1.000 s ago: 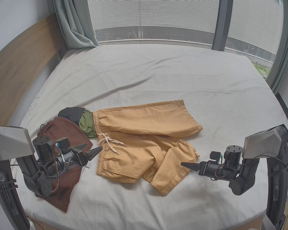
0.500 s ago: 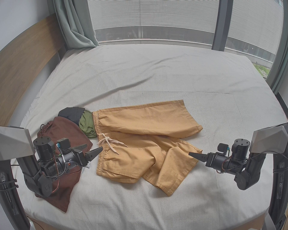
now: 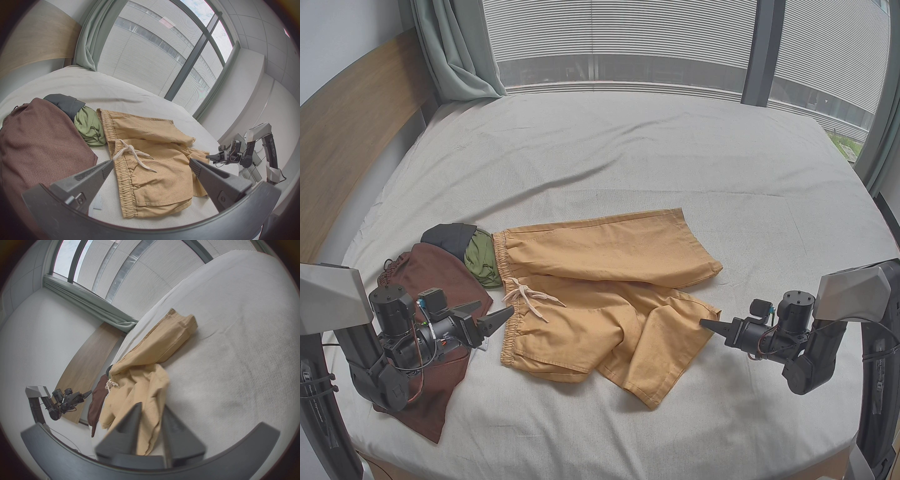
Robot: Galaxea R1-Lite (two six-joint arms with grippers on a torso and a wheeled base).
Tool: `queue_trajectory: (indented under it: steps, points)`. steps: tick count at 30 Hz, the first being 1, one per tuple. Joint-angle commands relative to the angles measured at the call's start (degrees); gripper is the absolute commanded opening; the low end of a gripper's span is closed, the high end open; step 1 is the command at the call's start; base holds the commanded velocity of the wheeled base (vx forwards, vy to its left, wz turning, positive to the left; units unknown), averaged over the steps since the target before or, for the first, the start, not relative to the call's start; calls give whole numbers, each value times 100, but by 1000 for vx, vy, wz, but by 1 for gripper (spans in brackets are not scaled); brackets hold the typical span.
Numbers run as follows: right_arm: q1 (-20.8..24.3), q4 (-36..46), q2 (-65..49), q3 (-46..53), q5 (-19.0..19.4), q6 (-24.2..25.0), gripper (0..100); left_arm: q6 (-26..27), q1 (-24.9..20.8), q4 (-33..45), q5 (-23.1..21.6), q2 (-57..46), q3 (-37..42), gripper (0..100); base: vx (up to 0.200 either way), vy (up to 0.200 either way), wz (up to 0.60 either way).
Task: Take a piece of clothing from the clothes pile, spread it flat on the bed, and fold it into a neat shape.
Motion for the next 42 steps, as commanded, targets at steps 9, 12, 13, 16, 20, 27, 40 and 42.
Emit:
queue_trajectory:
  steps: [9, 12, 13, 16, 20, 27, 40, 42]
  points:
    - [-251, -3, 242, -901, -428, 32, 0, -3, -9, -3, -6, 1, -2, 100, 0, 0, 0]
    - [-251, -3, 348, -1121, -481, 23, 0, -3, -18, -3, -6, 10, -2, 100, 0, 0, 0]
    - [-260, -3, 401, -1200, -542, 23, 0, -3, -18, -3, -6, 10, 6, 100, 0, 0, 0]
    - [-260, -3, 488, -1385, -674, 23, 0, -3, -27, -3, -6, 19, 6, 100, 0, 0, 0]
    - [-321, -3, 620, -1525, -762, 6, 0, -3, -36, -3, -6, 37, 6, 100, 0, 0, 0]
    - [-321, -3, 629, -1578, -779, -3, 0, -3, -62, -3, -6, 45, 15, 100, 0, 0, 0]
    - [-321, -3, 612, -1587, -779, -29, 100, -3, -62, -3, -6, 81, 15, 100, 0, 0, 0]
    - [-321, -3, 576, -1578, -779, -38, 100, -3, -62, -3, -6, 89, 15, 100, 0, 0, 0]
